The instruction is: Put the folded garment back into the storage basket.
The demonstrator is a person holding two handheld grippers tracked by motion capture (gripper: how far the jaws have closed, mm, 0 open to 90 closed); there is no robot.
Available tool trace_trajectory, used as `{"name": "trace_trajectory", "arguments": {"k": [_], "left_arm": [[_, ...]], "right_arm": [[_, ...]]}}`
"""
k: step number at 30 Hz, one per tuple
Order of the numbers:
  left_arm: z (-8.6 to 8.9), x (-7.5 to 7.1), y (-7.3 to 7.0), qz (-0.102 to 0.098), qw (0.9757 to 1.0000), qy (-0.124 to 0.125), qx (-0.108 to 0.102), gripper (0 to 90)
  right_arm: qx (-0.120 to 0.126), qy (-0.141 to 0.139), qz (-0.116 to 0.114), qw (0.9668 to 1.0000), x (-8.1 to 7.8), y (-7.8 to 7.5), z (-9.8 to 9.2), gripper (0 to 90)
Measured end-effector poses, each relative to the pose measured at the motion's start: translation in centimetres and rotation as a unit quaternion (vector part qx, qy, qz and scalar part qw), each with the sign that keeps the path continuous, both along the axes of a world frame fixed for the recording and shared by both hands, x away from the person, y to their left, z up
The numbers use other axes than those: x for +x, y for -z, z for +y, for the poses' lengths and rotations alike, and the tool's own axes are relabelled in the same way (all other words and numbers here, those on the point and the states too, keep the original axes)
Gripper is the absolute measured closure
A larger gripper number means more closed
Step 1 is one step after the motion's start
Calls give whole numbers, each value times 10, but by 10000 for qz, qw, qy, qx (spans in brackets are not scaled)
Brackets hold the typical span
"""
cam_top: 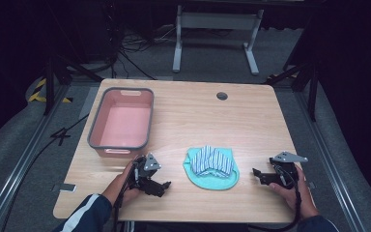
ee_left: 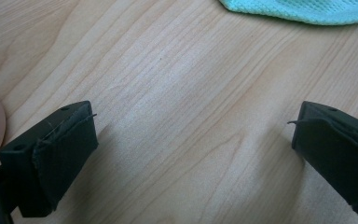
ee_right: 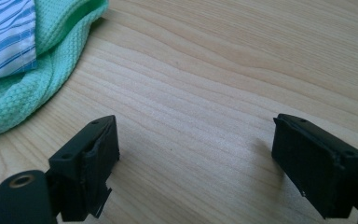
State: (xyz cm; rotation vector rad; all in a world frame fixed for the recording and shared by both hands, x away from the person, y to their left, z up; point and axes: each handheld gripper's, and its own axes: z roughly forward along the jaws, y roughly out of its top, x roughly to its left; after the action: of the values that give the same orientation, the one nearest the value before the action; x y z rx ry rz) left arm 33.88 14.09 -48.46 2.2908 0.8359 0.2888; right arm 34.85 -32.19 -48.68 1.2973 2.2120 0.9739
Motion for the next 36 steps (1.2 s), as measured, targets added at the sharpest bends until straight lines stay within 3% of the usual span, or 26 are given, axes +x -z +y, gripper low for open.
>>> {"name": "trace_trajectory", "arguments": {"k": [7, 11, 12, 16, 22, 24, 26, 27, 30, 33, 36], "left_arm": [[4, 2, 0, -17, 9997, 232, 41, 0], [5, 1, 0, -26, 9998, 217, 22, 3], [8, 1, 0, -40, 9994, 348, 30, 3], [10, 3, 0, -20, 9989, 477, 15, 3], [10, 7, -2, 15, 9979, 642, 97, 4], [10, 7, -5, 68, 9976, 668, 154, 32], [9, 7, -7, 44, 9977, 670, 86, 126], [8, 7, -8, 33, 9973, 717, 154, 163], [5, 8, -10, -2, 9969, 755, 201, 187], [-1, 12, -15, 4, 9975, 710, -5, 226], [-13, 18, -19, 29, 9973, 735, -3, 254]], "right_arm": [[-1, 29, 2, 10000, 0, 0, 1, 154], [-14, 28, 20, 10000, 0, 0, 1, 154], [-57, 35, 70, 10000, 1, -2, 1, 154], [-99, 38, 110, 9999, 1, -3, -1, 159], [-67, -123, 155, 9998, 1, -5, 2, 254], [-61, -202, 146, 9997, 0, -6, 5, 280], [-34, -276, 116, 9995, -1, -9, 11, 300], [-2, -330, 88, 9994, -2, -11, 13, 309], [74, -499, 12, 9987, -4, -19, 23, 321], [139, -613, -7, 9980, -2, -24, 33, 326], [131, -737, -33, 9972, 2, -29, 46, 335]]}}
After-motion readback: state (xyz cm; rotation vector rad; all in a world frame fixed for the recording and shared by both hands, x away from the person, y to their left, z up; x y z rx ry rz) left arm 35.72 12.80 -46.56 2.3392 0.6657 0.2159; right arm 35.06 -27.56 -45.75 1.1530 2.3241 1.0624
